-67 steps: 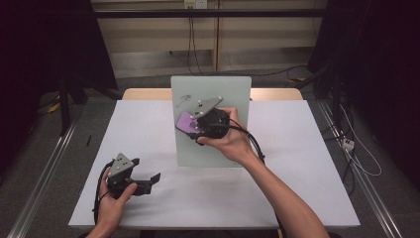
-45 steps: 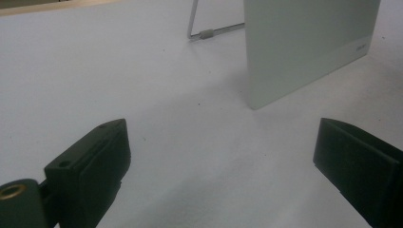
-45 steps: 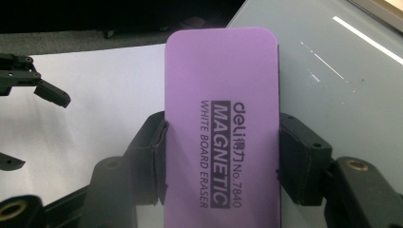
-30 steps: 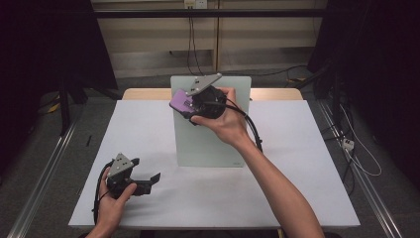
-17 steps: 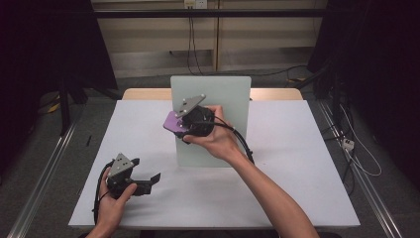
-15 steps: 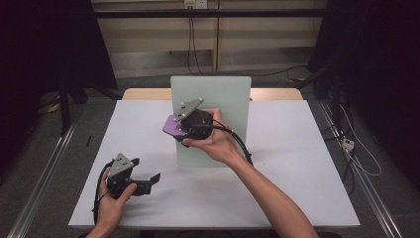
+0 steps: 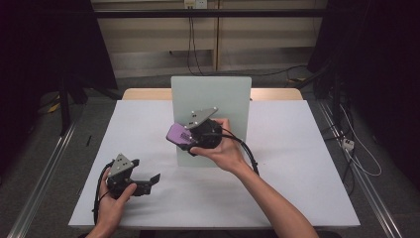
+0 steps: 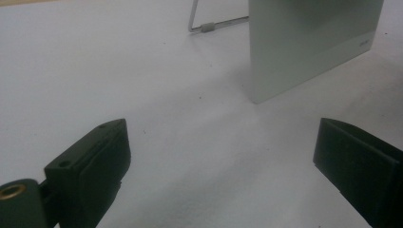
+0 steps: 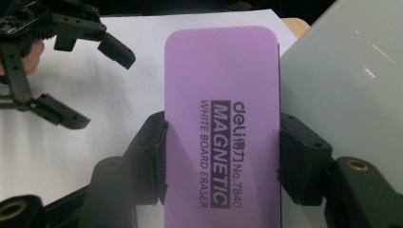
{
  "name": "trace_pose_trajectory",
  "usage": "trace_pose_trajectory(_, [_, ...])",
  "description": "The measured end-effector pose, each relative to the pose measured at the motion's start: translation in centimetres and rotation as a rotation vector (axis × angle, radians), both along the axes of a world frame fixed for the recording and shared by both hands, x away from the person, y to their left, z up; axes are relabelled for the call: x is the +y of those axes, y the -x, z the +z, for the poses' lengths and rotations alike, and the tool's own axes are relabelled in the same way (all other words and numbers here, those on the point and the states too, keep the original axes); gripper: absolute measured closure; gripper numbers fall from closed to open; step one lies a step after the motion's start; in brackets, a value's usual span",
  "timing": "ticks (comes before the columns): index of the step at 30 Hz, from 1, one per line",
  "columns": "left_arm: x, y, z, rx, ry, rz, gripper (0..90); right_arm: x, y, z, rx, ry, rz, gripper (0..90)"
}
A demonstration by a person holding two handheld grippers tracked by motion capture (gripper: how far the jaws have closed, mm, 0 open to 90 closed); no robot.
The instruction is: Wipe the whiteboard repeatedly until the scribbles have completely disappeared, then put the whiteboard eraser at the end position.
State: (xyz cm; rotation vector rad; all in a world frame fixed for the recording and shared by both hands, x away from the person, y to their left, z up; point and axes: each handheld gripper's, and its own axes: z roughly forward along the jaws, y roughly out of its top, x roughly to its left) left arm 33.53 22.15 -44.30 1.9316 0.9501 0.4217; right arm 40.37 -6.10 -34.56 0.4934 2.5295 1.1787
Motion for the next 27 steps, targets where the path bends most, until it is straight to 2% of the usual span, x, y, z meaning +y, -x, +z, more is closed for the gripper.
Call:
trace_pose_trajectory(5, [0.1,0.0,0.0,0.001,0.013,0.011,5.1,-1.2,0.4,-0.6,0.02,-0.027,-0.003,42.0])
trace_pose_trajectory(8, [0.1,0.1,0.1,-0.005,0.007,0.003,5.1,-1.9,0.9,-0.9,0.033,-0.049,-0.004,41.9])
trace_pose_trajectory(21, [0.4,0.6,0.2,-0.011,-0.001,0.028,5.1,-4.5,1.7,-1.6,0.067,-0.055,-0.007,42.0])
trace_pose_trajectory(27, [0.4,0.5,0.1,0.002,0.014,0.027,5.1,-5.5,1.8,-1.7,0.086,-0.052,-0.014,42.0])
